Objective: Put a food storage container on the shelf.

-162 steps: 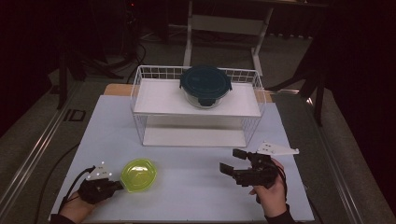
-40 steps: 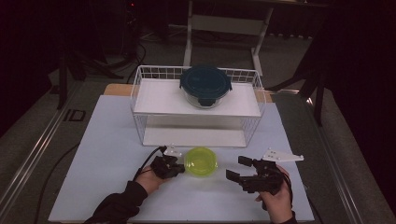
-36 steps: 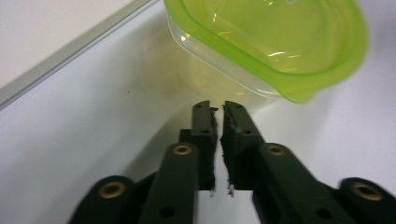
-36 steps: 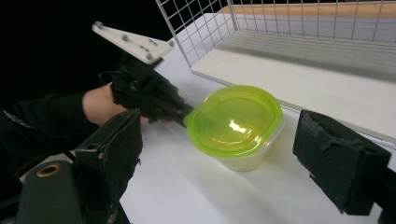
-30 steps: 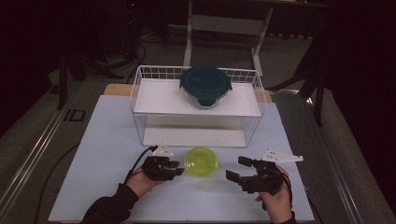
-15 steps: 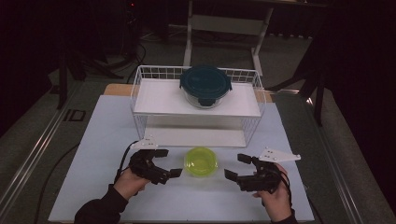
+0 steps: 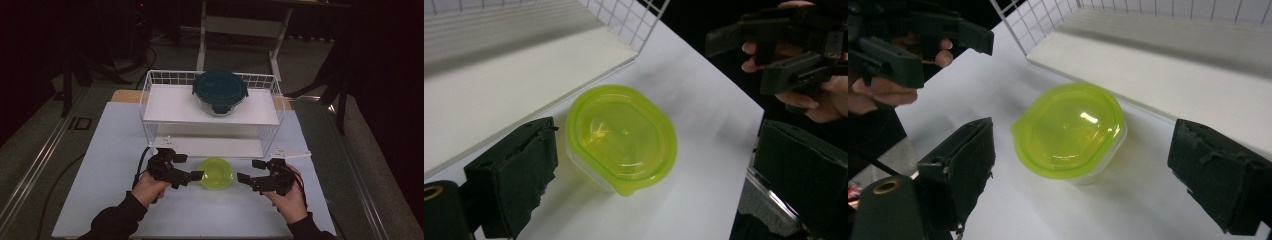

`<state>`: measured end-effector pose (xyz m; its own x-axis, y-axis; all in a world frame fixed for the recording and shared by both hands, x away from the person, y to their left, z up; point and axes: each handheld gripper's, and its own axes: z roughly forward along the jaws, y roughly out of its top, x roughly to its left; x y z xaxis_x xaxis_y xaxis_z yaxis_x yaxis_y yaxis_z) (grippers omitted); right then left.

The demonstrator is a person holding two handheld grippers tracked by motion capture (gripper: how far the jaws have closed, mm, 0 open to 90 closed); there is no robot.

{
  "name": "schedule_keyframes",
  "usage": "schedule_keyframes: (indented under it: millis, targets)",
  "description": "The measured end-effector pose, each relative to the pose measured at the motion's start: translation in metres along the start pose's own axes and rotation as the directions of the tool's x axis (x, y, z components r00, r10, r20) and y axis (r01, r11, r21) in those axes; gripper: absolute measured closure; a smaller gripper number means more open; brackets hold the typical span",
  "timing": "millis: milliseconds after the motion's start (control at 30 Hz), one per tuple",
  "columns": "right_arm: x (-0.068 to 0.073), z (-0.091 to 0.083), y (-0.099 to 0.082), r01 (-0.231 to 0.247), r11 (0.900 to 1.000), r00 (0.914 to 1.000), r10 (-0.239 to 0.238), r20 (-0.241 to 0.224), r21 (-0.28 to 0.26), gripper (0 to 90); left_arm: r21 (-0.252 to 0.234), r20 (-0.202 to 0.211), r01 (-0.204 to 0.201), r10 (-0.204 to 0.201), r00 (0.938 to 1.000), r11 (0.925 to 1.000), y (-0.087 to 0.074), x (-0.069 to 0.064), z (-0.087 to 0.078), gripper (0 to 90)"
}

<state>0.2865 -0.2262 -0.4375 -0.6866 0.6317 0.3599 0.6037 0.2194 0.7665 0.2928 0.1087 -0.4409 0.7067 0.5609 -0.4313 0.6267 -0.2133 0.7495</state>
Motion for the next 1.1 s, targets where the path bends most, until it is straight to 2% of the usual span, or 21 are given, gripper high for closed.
schedule_keyframes:
  millis: [133, 267, 367, 500, 533, 567, 633, 733, 800, 867, 933, 1000, 1067, 1100]
  targets:
    - [-0.008, 0.012, 0.004, -0.069, 0.9968, 0.9974, 0.070, -0.016, 0.041, 15.2, 0.009, -0.017, 0.072, -0.072, 0.9973, 0.9974, 0.000, 0.007, 0.008, 4.5]
    - [-0.017, 0.026, 0.007, -0.126, 0.9889, 0.9915, 0.128, -0.024, 0.079, 23.1, 0.022, -0.044, 0.157, -0.156, 0.9868, 0.9874, -0.003, 0.017, 0.016, 14.7]
    - [-0.023, 0.035, 0.006, -0.183, 0.9770, 0.9823, 0.186, -0.022, 0.110, 28.6, 0.044, -0.053, 0.206, -0.204, 0.9775, 0.9775, -0.006, 0.022, 0.022, 18.7]
    - [-0.031, 0.042, 0.002, -0.273, 0.9528, 0.9604, 0.278, -0.022, 0.134, 35.8, 0.074, -0.065, 0.307, -0.303, 0.9508, 0.9488, -0.011, 0.029, 0.030, 28.2]
    - [-0.033, 0.043, 0.001, -0.293, 0.9457, 0.9539, 0.299, -0.023, 0.140, 38.2, 0.076, -0.071, 0.317, -0.312, 0.9475, 0.9455, -0.012, 0.031, 0.031, 31.7]
    - [-0.035, 0.045, 0.000, -0.308, 0.9399, 0.9491, 0.314, -0.019, 0.147, 42.2, 0.075, -0.066, 0.335, -0.331, 0.9415, 0.9393, -0.014, 0.033, 0.033, 35.4]
    - [-0.037, 0.048, -0.003, -0.329, 0.9304, 0.9422, 0.335, -0.010, 0.161, 45.3, 0.079, -0.063, 0.362, -0.358, 0.9317, 0.9288, -0.016, 0.036, 0.035, 40.4]
    - [-0.039, 0.054, -0.007, -0.357, 0.9155, 0.9320, 0.362, 0.004, 0.186, 50.8, 0.086, -0.046, 0.383, -0.380, 0.9239, 0.9199, -0.018, 0.038, 0.039, 46.6]
    - [-0.039, 0.057, -0.008, -0.365, 0.9097, 0.9290, 0.370, 0.013, 0.198, 52.8, 0.093, -0.036, 0.396, -0.394, 0.9182, 0.9135, -0.020, 0.038, 0.042, 49.9]
    - [-0.040, 0.059, -0.010, -0.376, 0.9039, 0.9252, 0.379, 0.027, 0.204, 56.1, 0.102, -0.034, 0.394, -0.393, 0.9191, 0.9135, -0.021, 0.039, 0.043, 53.8]
    - [-0.041, 0.061, -0.011, -0.387, 0.8973, 0.9205, 0.389, 0.036, 0.212, 58.1, 0.107, -0.034, 0.405, -0.404, 0.9142, 0.9080, -0.022, 0.040, 0.045, 56.8]
    - [-0.041, 0.063, -0.011, -0.396, 0.8901, 0.9160, 0.400, 0.028, 0.226, 60.0, 0.115, -0.033, 0.405, -0.404, 0.9140, 0.9068, -0.024, 0.040, 0.047, 59.1]
    - [-0.040, 0.065, -0.011, -0.395, 0.8880, 0.9156, 0.402, 0.020, 0.236, 66.2, 0.124, -0.028, 0.407, -0.407, 0.9132, 0.9052, -0.026, 0.040, 0.048, 64.1]
    - [-0.040, 0.066, -0.012, -0.400, 0.8837, 0.9125, 0.409, 0.014, 0.244, 67.3, 0.125, -0.024, 0.412, -0.413, 0.9106, 0.9024, -0.026, 0.041, 0.048, 65.9]
